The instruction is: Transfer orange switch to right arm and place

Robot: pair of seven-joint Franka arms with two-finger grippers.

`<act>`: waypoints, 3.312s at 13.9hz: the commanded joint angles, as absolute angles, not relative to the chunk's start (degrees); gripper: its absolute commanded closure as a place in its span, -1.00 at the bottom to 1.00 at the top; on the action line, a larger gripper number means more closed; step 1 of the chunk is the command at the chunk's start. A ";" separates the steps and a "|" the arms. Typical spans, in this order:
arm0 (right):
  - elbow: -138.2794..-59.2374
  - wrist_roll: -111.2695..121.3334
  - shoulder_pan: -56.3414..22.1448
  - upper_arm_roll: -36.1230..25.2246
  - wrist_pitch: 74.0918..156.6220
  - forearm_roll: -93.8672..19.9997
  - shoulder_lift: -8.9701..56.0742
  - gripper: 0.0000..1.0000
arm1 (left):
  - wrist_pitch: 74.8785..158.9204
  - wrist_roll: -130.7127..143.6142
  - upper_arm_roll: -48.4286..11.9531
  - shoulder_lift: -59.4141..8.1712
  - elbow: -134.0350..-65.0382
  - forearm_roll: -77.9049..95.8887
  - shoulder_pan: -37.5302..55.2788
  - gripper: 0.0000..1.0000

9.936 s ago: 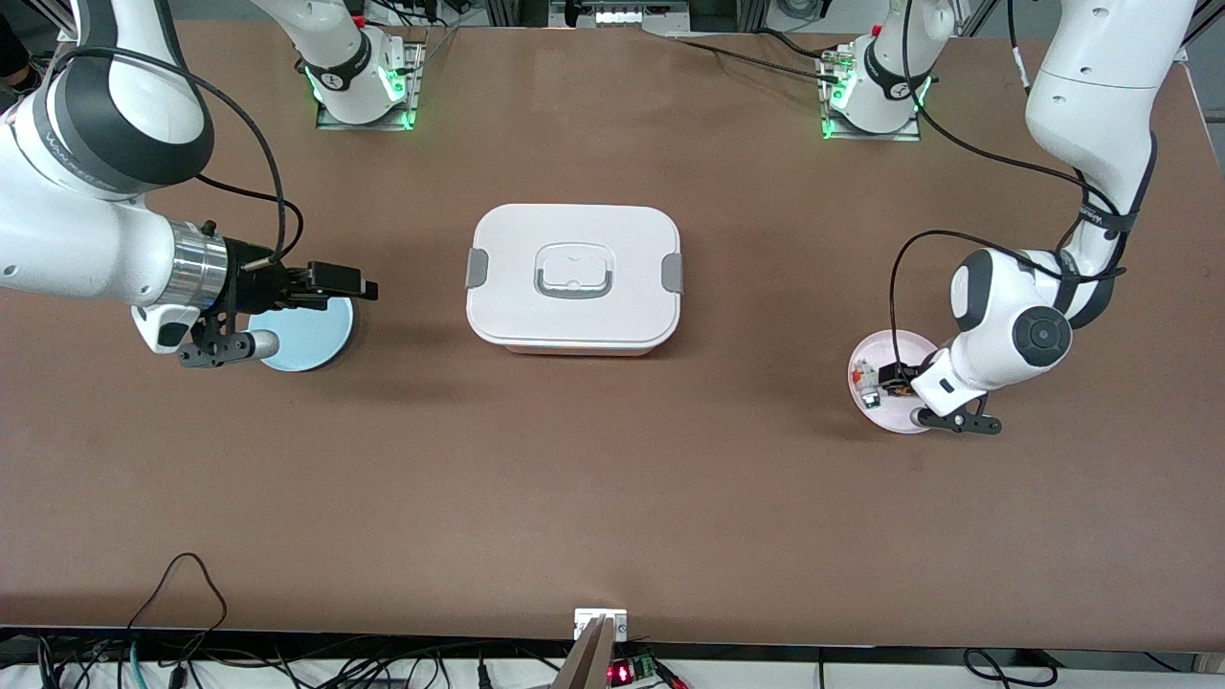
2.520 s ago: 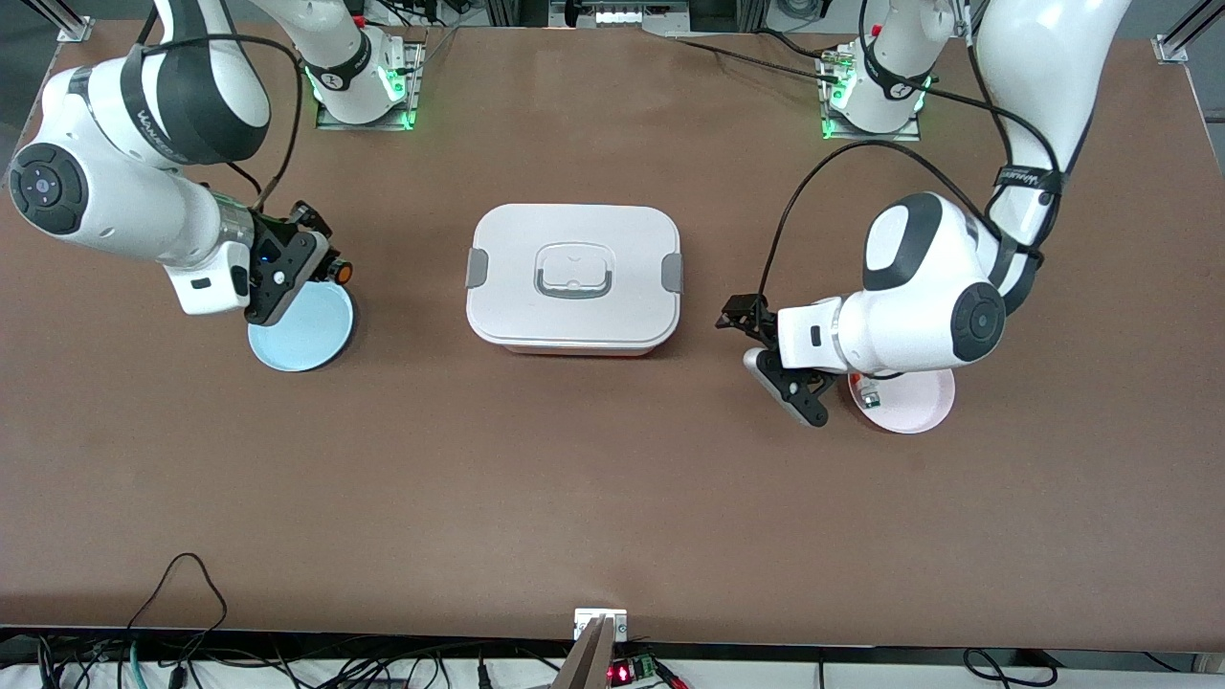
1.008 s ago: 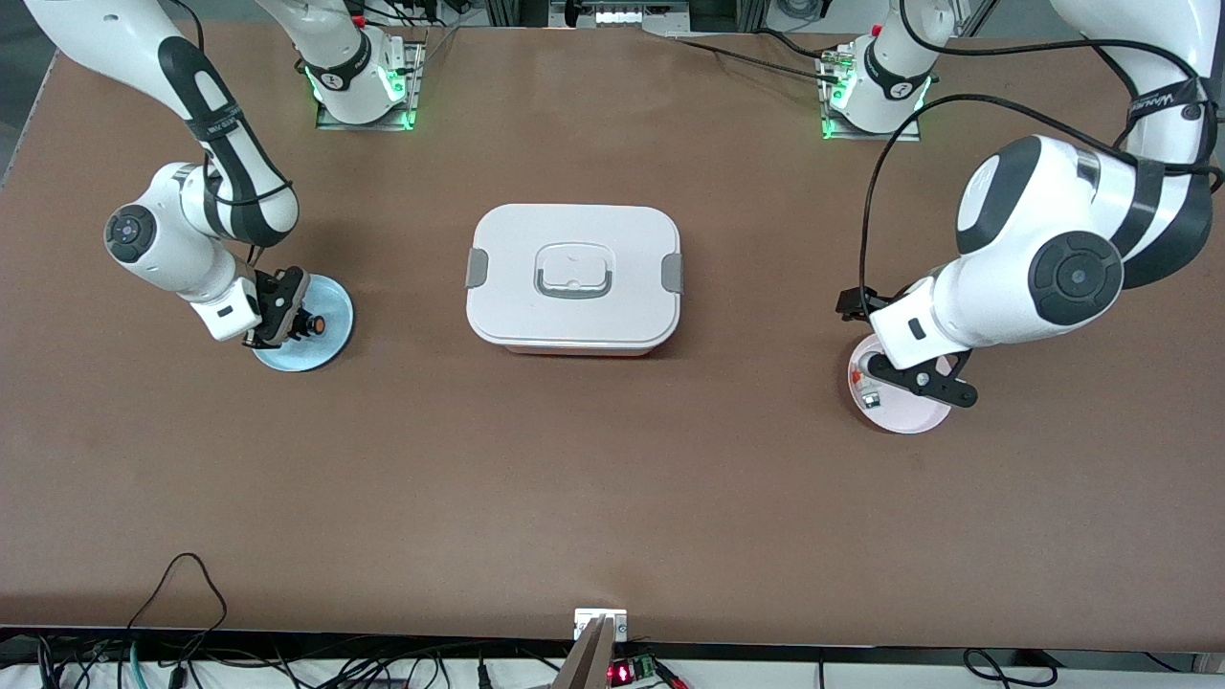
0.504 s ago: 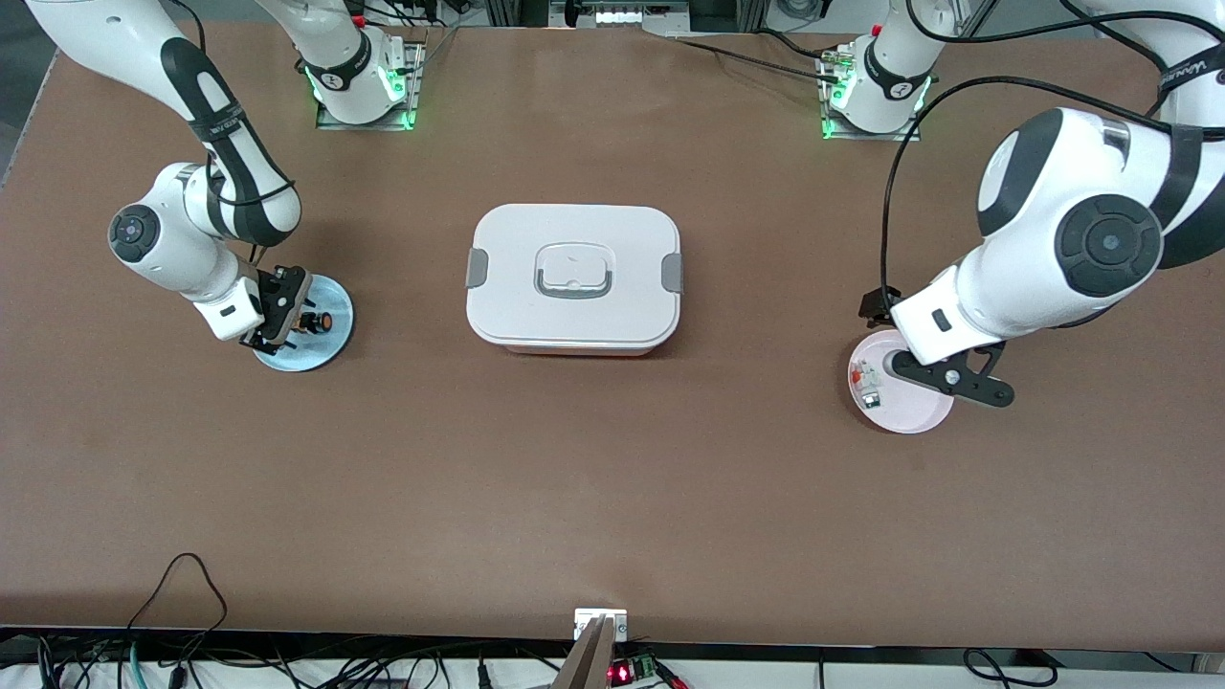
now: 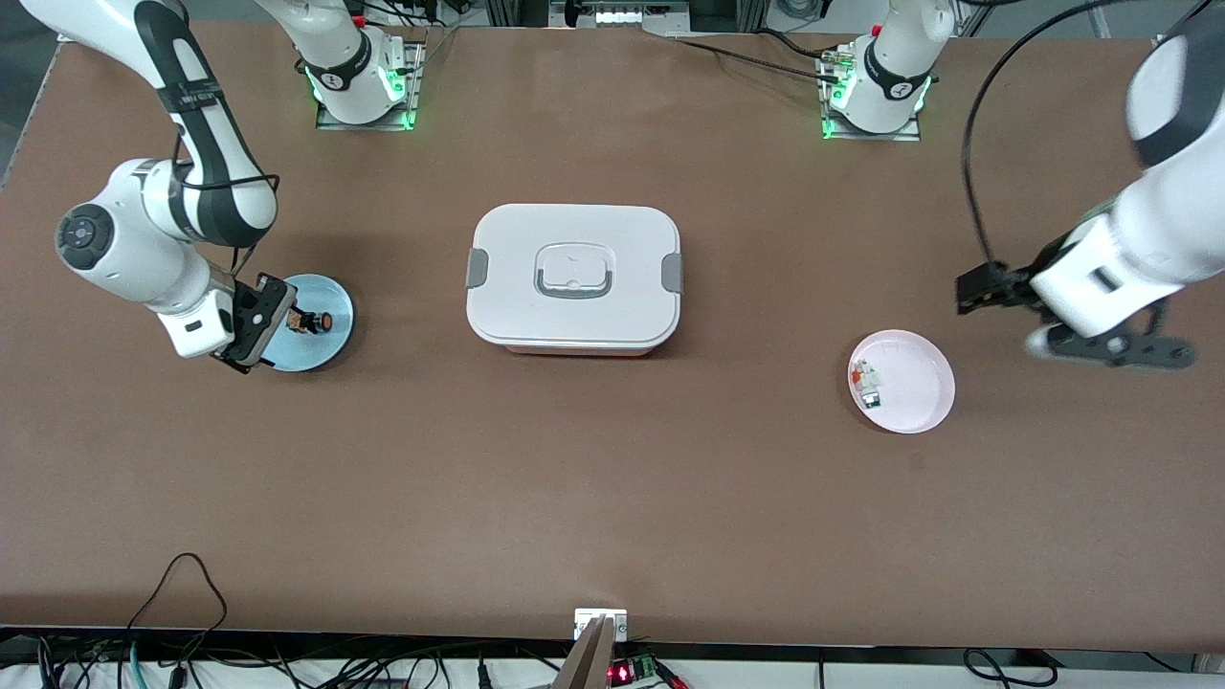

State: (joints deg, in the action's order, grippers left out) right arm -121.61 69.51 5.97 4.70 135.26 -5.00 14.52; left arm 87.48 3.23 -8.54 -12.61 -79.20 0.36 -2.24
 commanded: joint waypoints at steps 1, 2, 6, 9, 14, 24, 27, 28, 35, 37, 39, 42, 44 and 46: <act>-116.03 61.03 5.80 4.57 127.29 -4.04 13.37 -1.00 | 88.51 4.21 -5.37 -0.64 -90.60 2.81 -1.93 -1.00; -115.84 57.95 5.71 4.57 126.40 -3.43 12.05 -1.00 | 88.42 4.31 -5.10 0.08 -90.53 2.55 -1.93 -1.00; -115.75 45.38 5.71 4.66 123.05 -2.72 6.52 -1.00 | 84.29 3.87 -4.31 -0.61 -87.81 1.93 -2.90 -1.00; -115.05 36.07 5.63 4.75 119.10 -2.72 3.17 -1.00 | 83.85 4.39 -4.57 -1.32 -87.27 1.93 -2.90 -1.00; -113.38 21.47 4.48 6.67 114.18 -0.53 -2.27 -1.00 | 84.64 4.04 -4.04 -4.56 -85.61 1.67 -5.44 -1.00; -97.13 6.53 5.28 8.97 96.42 1.41 -6.33 -1.00 | 84.38 3.34 -4.13 -5.01 -83.23 1.67 -5.71 -1.00; -96.24 -0.06 3.52 8.35 96.42 1.41 -5.89 -1.00 | 84.38 3.34 -4.13 -5.01 -83.23 1.67 -5.71 -1.00; -94.85 -2.70 3.52 8.26 96.15 1.49 -4.93 -1.00 | 84.38 3.34 -4.13 -5.01 -83.23 1.67 -5.71 -1.00; -88.86 -4.65 3.34 3.96 94.57 1.85 -0.88 -1.00 | 84.38 3.34 -4.13 -5.10 -83.23 1.58 -5.71 -1.00; -88.86 -6.32 3.78 3.96 93.35 1.67 -0.97 -1.00 | 84.38 3.34 -4.13 -5.10 -83.23 1.58 -5.71 -1.00; -88.86 -6.77 3.69 4.04 93.08 1.76 -0.88 -1.00 | 84.38 3.25 -4.13 -5.10 -83.23 1.58 -5.71 -1.00; -89.12 -5.98 3.43 4.13 93.08 1.76 -0.70 -1.00 | 84.29 3.25 -4.13 -5.10 -83.23 1.58 -5.71 -1.00; -89.12 -5.80 1.25 3.26 92.64 1.76 -0.62 -1.00 | 84.29 3.25 -4.13 -5.10 -83.23 1.49 -5.63 -1.00; -89.03 -5.71 -3.41 -1.65 91.94 1.76 -0.79 -1.00 | 84.29 3.25 -4.22 -5.10 -83.23 1.49 -5.63 -1.00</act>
State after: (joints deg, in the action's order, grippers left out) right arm -90.34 -5.33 1.07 2.61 93.61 1.39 -1.09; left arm 85.18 3.88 -4.08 -4.26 -84.99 1.62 -5.67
